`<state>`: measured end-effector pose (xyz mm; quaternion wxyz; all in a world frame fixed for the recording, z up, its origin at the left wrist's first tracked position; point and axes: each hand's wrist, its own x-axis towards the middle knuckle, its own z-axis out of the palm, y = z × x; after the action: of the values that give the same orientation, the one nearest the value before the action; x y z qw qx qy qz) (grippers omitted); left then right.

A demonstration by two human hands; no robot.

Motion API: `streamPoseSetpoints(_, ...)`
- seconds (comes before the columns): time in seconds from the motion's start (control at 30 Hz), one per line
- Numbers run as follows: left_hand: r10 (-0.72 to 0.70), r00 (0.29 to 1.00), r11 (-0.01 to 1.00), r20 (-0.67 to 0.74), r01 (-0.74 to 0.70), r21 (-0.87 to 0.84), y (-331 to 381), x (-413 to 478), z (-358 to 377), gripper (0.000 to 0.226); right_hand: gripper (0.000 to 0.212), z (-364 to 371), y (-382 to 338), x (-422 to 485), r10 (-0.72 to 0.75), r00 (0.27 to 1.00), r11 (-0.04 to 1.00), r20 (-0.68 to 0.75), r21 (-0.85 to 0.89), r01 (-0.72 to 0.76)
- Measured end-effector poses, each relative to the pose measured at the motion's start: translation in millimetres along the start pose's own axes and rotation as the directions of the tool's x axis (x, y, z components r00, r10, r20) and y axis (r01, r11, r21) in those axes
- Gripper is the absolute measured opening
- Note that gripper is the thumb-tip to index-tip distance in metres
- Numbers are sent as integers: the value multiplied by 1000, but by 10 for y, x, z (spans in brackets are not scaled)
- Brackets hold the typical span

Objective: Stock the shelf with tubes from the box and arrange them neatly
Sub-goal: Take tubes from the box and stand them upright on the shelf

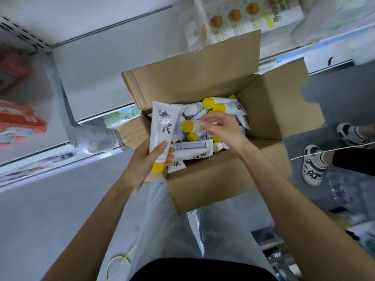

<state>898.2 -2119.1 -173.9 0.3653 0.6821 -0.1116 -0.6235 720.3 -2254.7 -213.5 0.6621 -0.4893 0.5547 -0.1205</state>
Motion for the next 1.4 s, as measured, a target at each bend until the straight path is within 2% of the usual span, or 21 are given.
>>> streamPoseSetpoints(0.07,4,999,1000,-43,-4,2,-43,43,-90,48,19,-85,154,198,-25,998,992,-52,-127,19)
streamPoseSetpoints(0.1,15,998,1000,-61,-14,15,-61,67,-127,40,25,-101,210,271,-33,998,982,-48,-186,24)
streamPoseSetpoints(0.17,30,994,999,-103,-27,25,-91,119,-178,21,36,-83,285,393,-63,998,944,9,-323,63)
streamPoseSetpoints(0.23,35,990,999,-135,-30,38,-127,182,-212,20,44,-10,324,508,-90,993,888,81,-445,117)
streamPoseSetpoints(0.37,43,990,999,-132,-40,21,-121,249,-186,22,50,143,354,667,-82,970,847,228,-497,188)
streamPoseSetpoints(0.6,45,993,999,-111,-48,-23,-66,301,-113,35,53,275,400,823,-92,920,555,381,-748,365)
streamPoseSetpoints(0.67,45,992,998,-121,-49,-35,-41,299,-98,34,50,256,369,792,-104,911,551,399,-739,387)
streamPoseSetpoints(0.73,44,992,998,-122,-49,-42,-7,289,-95,32,45,193,289,716,-151,925,650,348,-670,358)
streamPoseSetpoints(0.83,50,994,997,-93,-55,-50,74,249,-110,27,34,31,86,511,-169,970,872,177,-432,231)
streamPoseSetpoints(0.93,73,996,996,-46,-75,-53,225,187,-103,27,27,-123,-139,225,-187,980,953,66,-231,197)
streamPoseSetpoints(1.1,133,989,990,70,-129,-63,590,-30,-69,32,29,-314,-499,-387,-204,976,978,-70,-48,201)
streamPoseSetpoints(1.2,195,974,981,117,-193,-24,851,-222,-78,35,18,-333,-659,-774,-181,963,965,-200,151,213)
streamPoseSetpoints(1.3,281,952,959,120,-282,-10,1112,-459,-88,30,19,-297,-803,-1090,-115,925,918,-361,316,238)
streamPoseSetpoints(1.4,378,919,926,113,-377,-30,1304,-750,-77,28,10,-213,-955,-1373,-36,915,819,-401,513,257)
